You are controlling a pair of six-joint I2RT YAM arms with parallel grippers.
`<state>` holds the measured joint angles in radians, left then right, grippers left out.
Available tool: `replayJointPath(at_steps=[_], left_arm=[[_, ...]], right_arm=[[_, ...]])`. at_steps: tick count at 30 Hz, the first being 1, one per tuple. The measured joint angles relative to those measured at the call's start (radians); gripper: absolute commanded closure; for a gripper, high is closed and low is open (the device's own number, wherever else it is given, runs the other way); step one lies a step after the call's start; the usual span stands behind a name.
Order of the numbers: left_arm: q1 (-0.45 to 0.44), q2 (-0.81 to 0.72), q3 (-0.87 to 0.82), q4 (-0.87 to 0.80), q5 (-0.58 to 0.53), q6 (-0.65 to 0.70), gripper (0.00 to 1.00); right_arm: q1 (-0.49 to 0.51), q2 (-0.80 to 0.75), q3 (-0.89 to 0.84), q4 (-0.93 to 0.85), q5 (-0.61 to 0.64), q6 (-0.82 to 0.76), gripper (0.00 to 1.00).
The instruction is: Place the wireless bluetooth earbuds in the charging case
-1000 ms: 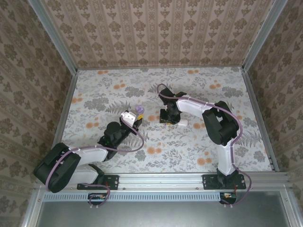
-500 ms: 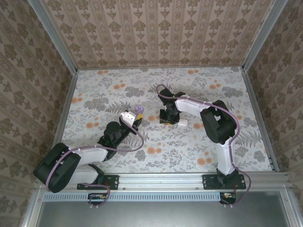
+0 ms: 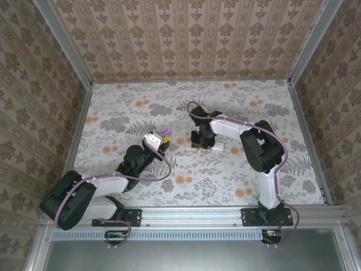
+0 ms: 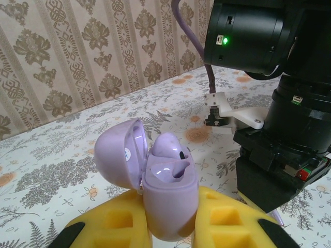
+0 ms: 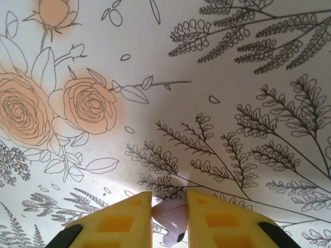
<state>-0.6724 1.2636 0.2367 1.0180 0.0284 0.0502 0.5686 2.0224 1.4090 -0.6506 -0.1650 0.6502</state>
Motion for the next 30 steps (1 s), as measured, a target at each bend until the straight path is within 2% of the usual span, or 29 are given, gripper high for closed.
replayJointPath(at_steps=[6,14,23,30], left_arm=[[0.000,0.081,0.001,0.029,0.034,0.003,0.98],[-0.002,0.249,0.037,0.130,0.105,0.002,0.98],[-0.040,0.304,0.085,0.165,0.162,0.025,0.98],[-0.061,0.308,0.114,0.164,0.193,0.057,0.99]], right_arm=[[0.000,-0.110,-0.105,0.106,0.000,0.002,0.80],[0.004,-0.325,-0.327,0.364,-0.003,0.003,0.82],[0.011,-0.523,-0.554,0.661,0.002,-0.018,0.82],[0.027,-0.645,-0.646,0.817,0.008,-0.062,0.82]])
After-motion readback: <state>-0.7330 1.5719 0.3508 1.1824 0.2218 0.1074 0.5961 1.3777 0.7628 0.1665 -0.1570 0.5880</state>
